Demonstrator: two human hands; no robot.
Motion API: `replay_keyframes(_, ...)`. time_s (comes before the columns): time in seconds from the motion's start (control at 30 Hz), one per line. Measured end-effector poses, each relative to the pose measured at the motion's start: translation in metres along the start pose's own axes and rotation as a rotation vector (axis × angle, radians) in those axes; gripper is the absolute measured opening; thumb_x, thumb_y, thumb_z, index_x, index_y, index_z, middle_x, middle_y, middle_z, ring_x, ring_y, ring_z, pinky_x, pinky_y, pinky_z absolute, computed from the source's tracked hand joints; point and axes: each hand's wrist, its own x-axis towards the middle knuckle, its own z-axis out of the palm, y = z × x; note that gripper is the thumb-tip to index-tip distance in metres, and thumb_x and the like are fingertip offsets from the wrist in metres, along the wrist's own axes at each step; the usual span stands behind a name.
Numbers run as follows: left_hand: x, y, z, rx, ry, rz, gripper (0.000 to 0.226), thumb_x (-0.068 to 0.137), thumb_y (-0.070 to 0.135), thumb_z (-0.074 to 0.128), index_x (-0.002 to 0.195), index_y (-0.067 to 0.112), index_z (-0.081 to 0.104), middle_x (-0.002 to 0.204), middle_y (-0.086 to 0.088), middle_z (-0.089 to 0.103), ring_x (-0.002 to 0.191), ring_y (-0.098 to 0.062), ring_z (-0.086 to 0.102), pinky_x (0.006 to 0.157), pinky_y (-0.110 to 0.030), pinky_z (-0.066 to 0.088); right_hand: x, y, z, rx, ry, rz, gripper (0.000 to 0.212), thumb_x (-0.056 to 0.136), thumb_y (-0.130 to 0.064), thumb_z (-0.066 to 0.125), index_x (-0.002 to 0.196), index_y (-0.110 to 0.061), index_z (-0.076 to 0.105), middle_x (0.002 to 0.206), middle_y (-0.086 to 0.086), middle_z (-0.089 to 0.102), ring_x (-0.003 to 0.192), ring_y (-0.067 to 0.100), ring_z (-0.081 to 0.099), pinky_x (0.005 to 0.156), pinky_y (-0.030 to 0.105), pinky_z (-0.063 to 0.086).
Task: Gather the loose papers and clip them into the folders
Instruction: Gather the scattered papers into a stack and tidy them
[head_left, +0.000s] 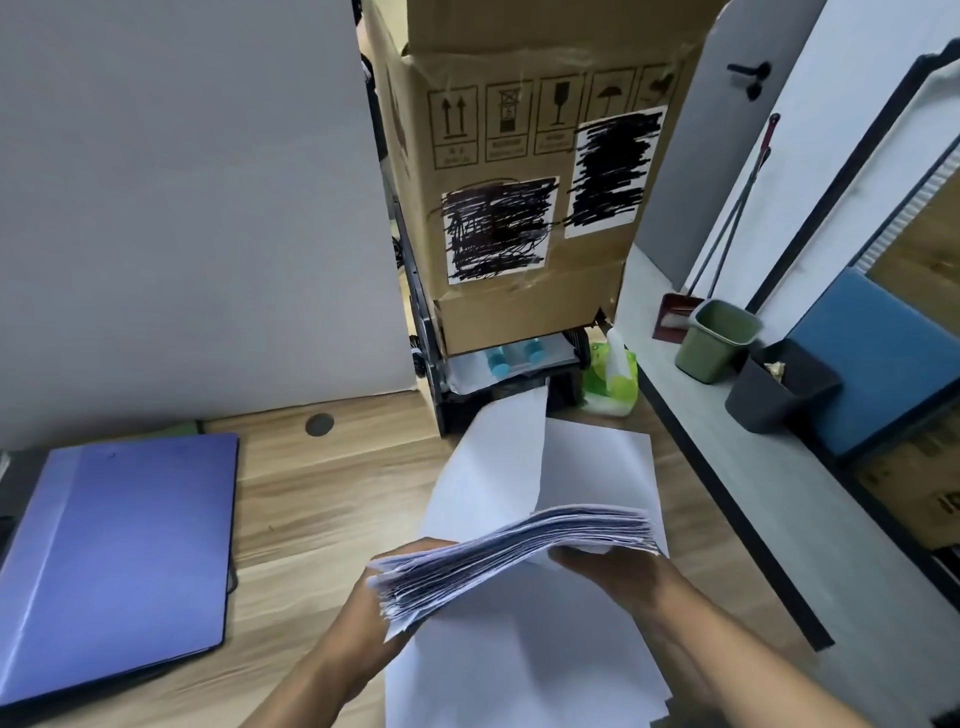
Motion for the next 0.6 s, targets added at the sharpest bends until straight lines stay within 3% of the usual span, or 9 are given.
replay_keyframes(0.07,0.002,-0.008,0.001,-0.009,0.028,-0.032,0.050,0.095,-0.005,0.066,0.112,0.041,0.077,0.115,0.012,0.076,0.113,-0.007,0.069,0.096,-0.015,0.051,0.001,-0.002,-0.002,-0.041,-0.029,0.009,0.017,0.089,-0.017,0.077,0.098,-0.032,0.078,0.092,-0.022,0.077,0.088,-0.009,0.069,0.077,0.006,0.051)
replay_keyframes(0.13,0.003,-0.010,0.001,-0.042,0.048,-0.046,0.034,0.093,0.002,0.073,0.115,0.028,0.078,0.117,0.006,0.077,0.115,-0.012,0.070,0.102,-0.028,0.054,0.002,-0.004,-0.001,-0.041,-0.064,0.012,0.030,0.090,-0.018,0.076,0.117,-0.033,0.074,0.113,-0.020,0.075,0.109,-0.006,0.066,0.096,0.017,0.052)
replay_keyframes(0.23,0.004,-0.004,0.002,-0.061,0.038,-0.047,0.037,0.092,0.004,0.074,0.118,0.030,0.076,0.120,0.005,0.076,0.116,-0.012,0.069,0.106,-0.032,0.052,0.004,-0.006,0.001,-0.024,-0.105,-0.024,0.050,0.091,-0.009,0.073,0.132,-0.036,0.065,0.128,-0.025,0.067,0.122,-0.009,0.058,0.093,0.011,0.049)
replay_keyframes(0.33,0.005,-0.002,0.001,-0.036,0.056,-0.036,0.051,0.092,0.002,0.073,0.115,0.048,0.074,0.120,0.017,0.075,0.115,0.001,0.067,0.099,-0.016,0.051,0.007,-0.011,0.001,-0.098,-0.061,-0.022,0.037,0.091,-0.013,0.074,0.114,-0.042,0.068,0.108,-0.026,0.072,0.104,-0.018,0.061,0.084,0.004,0.047)
replay_keyframes(0.4,0.006,-0.004,-0.001,-0.022,0.099,-0.042,0.049,0.091,-0.001,0.074,0.113,0.043,0.075,0.117,0.023,0.074,0.114,0.002,0.067,0.094,-0.012,0.051,0.008,-0.014,0.001,-0.176,-0.016,-0.048,0.037,0.090,-0.015,0.075,0.099,-0.048,0.061,0.097,-0.033,0.064,0.086,-0.032,0.055,0.073,-0.003,0.041)
replay_keyframes(0.5,0.006,0.000,0.000,-0.012,0.146,-0.037,0.054,0.089,-0.005,0.072,0.120,0.039,0.067,0.114,0.032,0.072,0.112,0.008,0.065,0.088,-0.009,0.051,0.009,-0.017,0.002,-0.204,-0.042,-0.119,0.045,0.090,-0.011,0.074,0.103,-0.050,0.055,0.103,-0.037,0.060,0.091,-0.035,0.051,0.076,-0.005,0.038)
replay_keyframes(0.6,0.009,0.002,-0.002,-0.068,0.170,-0.046,0.049,0.091,0.001,0.075,0.122,0.038,0.069,0.119,0.024,0.073,0.111,0.003,0.068,0.094,-0.023,0.056,0.010,-0.014,0.002,-0.195,-0.068,-0.100,0.043,0.091,-0.013,0.073,0.110,-0.048,0.056,0.108,-0.034,0.065,0.100,-0.024,0.057,0.079,-0.001,0.042)
